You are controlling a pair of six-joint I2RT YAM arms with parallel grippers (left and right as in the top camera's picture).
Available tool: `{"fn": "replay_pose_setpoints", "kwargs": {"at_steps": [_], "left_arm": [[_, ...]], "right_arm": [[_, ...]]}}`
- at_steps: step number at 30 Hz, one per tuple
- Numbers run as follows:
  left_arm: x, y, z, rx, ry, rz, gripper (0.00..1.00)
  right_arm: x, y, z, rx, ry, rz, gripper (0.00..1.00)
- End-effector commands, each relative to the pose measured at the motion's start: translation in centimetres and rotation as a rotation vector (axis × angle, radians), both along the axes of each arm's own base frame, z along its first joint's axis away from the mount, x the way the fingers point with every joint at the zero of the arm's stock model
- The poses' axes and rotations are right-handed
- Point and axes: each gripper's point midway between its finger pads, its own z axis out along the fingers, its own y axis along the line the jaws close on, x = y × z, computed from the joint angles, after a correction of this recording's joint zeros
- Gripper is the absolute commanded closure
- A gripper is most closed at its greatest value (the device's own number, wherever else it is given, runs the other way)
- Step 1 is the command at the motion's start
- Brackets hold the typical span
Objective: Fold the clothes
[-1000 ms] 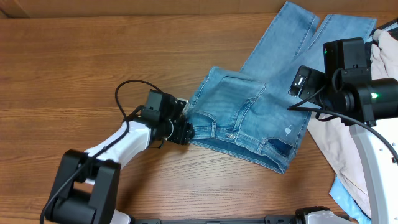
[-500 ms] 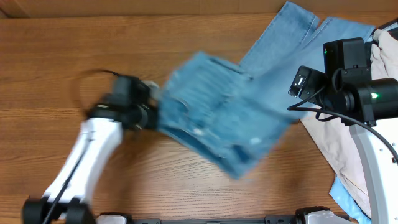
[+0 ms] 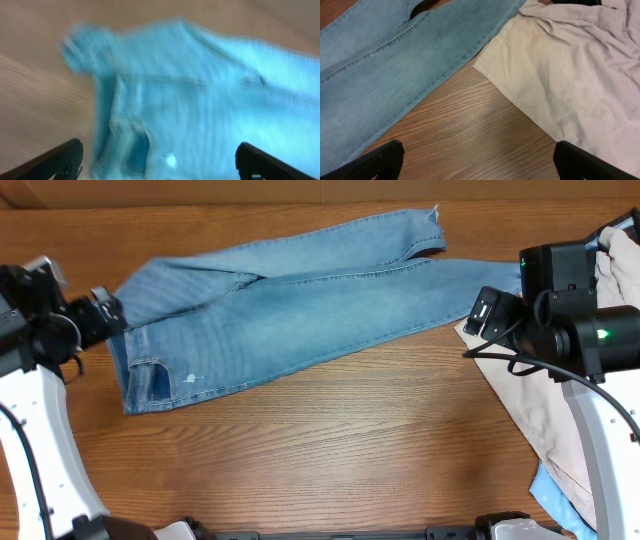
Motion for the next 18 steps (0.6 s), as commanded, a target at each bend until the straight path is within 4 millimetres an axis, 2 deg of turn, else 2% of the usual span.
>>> {"fn": "replay_pose_setpoints", "kwargs": {"at_steps": [1, 3, 5, 9, 12, 18], "left_arm": [[-0.8, -2.7, -2.7, -0.144, 0.109, -0.039, 0.00], [-2.1, -4.0, -4.9, -0.198, 0.219, -0.045, 0.00], [-2.8, -4.2, -6.7, -0.212, 0.295, -0.023, 0.00], [-4.4, -1.9, -10.7, -0.158, 0.454, 0.157, 0.00], [-5.4, -0.6, -12.9, -0.113, 0.540, 0.235, 0.00], [-5.7, 1.7, -15.3, -0.020, 0.614, 0.315, 0.00]], "right_arm": [[0.2, 0.0, 0.4, 0.007, -0.014, -0.002, 0.00], [0.2, 0.0, 0.4, 0.006, -0.014, -0.001, 0.00], [0.2, 0.0, 0.4, 0.006, -0.013, -0.001, 0.00], [0.1, 0.0, 0.3, 0.004, -0.007, 0.002, 0.00], [0.0, 0.0, 0.0, 0.003, 0.000, 0.002, 0.00], [0.1, 0.0, -0.3, 0.002, 0.009, 0.001, 0.00]]}}
